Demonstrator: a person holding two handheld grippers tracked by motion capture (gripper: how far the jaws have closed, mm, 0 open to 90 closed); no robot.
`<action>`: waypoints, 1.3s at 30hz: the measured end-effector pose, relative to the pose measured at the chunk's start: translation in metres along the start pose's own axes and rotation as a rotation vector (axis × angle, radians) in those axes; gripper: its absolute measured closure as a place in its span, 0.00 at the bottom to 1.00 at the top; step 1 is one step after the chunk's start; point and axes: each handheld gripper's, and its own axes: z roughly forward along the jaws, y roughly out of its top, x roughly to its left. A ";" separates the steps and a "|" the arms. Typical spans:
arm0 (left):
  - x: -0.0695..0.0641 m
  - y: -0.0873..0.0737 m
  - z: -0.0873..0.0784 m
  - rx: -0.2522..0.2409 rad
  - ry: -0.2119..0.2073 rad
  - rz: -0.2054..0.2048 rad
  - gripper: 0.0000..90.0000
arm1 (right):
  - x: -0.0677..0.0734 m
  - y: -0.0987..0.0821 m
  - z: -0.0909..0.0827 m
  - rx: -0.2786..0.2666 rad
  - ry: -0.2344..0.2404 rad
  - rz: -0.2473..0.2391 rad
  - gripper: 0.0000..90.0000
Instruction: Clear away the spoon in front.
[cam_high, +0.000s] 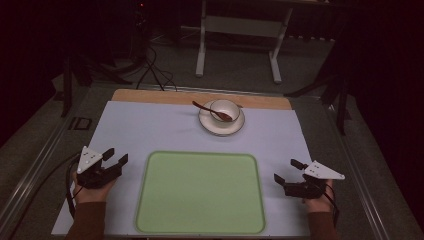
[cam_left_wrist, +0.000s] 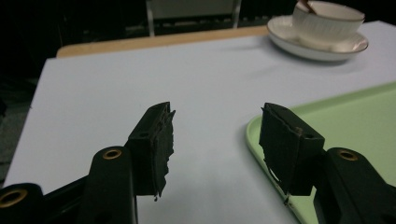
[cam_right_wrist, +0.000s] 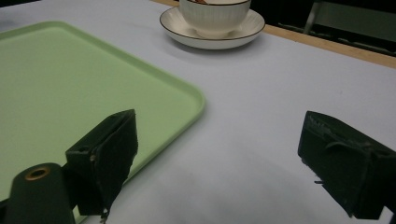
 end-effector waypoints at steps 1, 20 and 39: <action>0.000 0.000 0.002 0.005 0.000 0.001 0.48 | 0.000 0.000 0.000 0.004 0.000 -0.001 0.13; -0.001 0.003 0.001 -0.007 0.031 -0.027 0.47 | -0.001 0.000 -0.001 -0.020 -0.012 -0.006 0.13; -0.020 0.030 0.004 0.011 -0.024 0.025 0.40 | 0.001 0.000 -0.003 -0.026 -0.006 -0.005 0.13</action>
